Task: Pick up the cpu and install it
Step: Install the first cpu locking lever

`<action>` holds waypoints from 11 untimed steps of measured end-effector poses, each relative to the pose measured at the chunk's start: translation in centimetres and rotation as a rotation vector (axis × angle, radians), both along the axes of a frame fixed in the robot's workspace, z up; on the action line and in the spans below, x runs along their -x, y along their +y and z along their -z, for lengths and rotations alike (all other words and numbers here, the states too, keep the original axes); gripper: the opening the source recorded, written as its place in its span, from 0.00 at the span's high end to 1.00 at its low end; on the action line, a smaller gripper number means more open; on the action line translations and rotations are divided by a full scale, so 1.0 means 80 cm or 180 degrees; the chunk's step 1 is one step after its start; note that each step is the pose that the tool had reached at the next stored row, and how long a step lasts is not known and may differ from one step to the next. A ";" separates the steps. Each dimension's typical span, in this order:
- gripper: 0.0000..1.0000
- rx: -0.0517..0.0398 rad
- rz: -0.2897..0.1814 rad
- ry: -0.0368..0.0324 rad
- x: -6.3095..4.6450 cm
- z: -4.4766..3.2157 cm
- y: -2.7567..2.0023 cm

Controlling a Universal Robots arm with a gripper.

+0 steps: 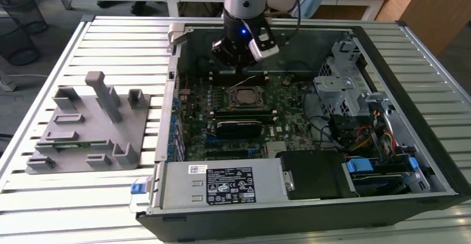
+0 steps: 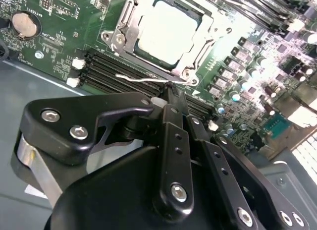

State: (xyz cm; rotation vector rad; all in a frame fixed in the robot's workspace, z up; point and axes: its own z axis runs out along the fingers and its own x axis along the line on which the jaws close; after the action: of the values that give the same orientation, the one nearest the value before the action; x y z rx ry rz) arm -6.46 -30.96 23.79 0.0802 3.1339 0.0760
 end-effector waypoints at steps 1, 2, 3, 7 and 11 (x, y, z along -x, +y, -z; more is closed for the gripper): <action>0.89 0.0001 -0.0004 0.0000 0.000 0.0008 0.0000; 0.89 0.0000 -0.0005 0.0000 0.000 0.0018 0.0000; 0.89 0.0002 -0.0006 -0.0001 0.000 0.0025 0.0000; 0.89 0.0030 -0.0006 -0.0008 0.000 0.0048 0.0002; 0.89 0.0029 -0.0008 -0.0008 -0.002 0.0056 0.0009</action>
State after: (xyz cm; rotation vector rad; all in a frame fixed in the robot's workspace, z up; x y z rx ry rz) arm -6.27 -30.89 23.35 0.0761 3.1315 0.0618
